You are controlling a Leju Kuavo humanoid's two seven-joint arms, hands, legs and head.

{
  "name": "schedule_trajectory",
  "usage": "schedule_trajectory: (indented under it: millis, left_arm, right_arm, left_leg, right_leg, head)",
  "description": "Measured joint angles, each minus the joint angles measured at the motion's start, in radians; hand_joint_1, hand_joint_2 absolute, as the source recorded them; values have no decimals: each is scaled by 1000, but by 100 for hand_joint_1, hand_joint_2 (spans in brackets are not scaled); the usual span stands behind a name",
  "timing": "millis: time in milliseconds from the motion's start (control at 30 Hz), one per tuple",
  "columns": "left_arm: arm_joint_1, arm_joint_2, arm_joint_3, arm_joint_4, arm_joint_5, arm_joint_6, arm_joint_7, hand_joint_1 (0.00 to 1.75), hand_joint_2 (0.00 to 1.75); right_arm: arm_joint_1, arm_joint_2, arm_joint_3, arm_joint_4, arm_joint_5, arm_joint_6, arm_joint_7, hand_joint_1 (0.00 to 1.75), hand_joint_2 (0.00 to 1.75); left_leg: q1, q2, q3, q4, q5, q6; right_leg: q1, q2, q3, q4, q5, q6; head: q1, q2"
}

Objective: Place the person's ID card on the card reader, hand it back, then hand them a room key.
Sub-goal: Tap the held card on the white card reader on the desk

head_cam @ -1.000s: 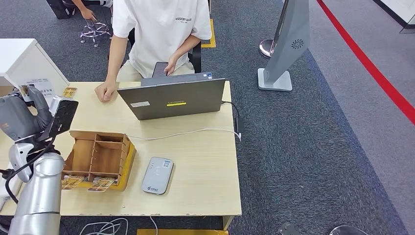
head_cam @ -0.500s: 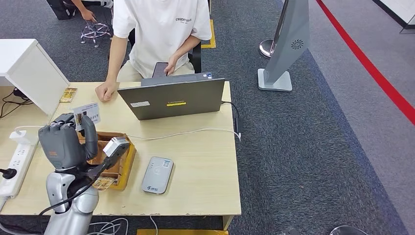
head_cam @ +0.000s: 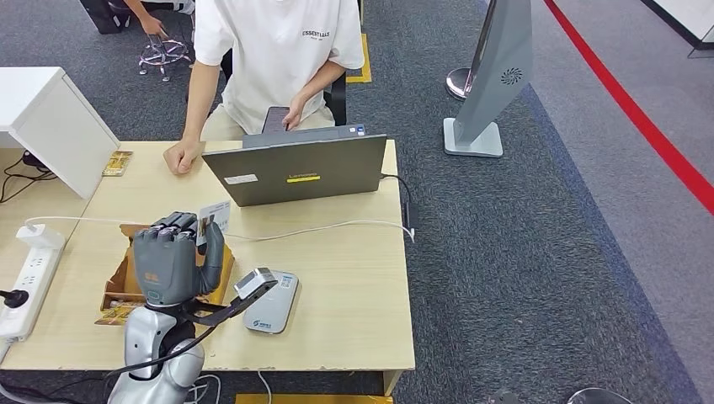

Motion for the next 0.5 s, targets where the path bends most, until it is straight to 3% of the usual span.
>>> schedule_trajectory:
  millis: [300,500]
  left_arm:
    - [0,-2,-39,83,21,-9,28,175,0]
    - [-3,-2,-52,142,31,-71,60,175,0]
  right_arm:
    - [0,1,-11,0,0,12,-2,0,0]
    - [0,6,-21,1,8,18,-2,0,0]
  left_leg:
    - [0,0,0,0,0,0]
    - [0,0,0,0,0,0]
  right_leg:
    - [0,0,0,0,0,0]
    - [0,0,0,0,0,0]
  head:
    - [0,0]
    - [0,0]
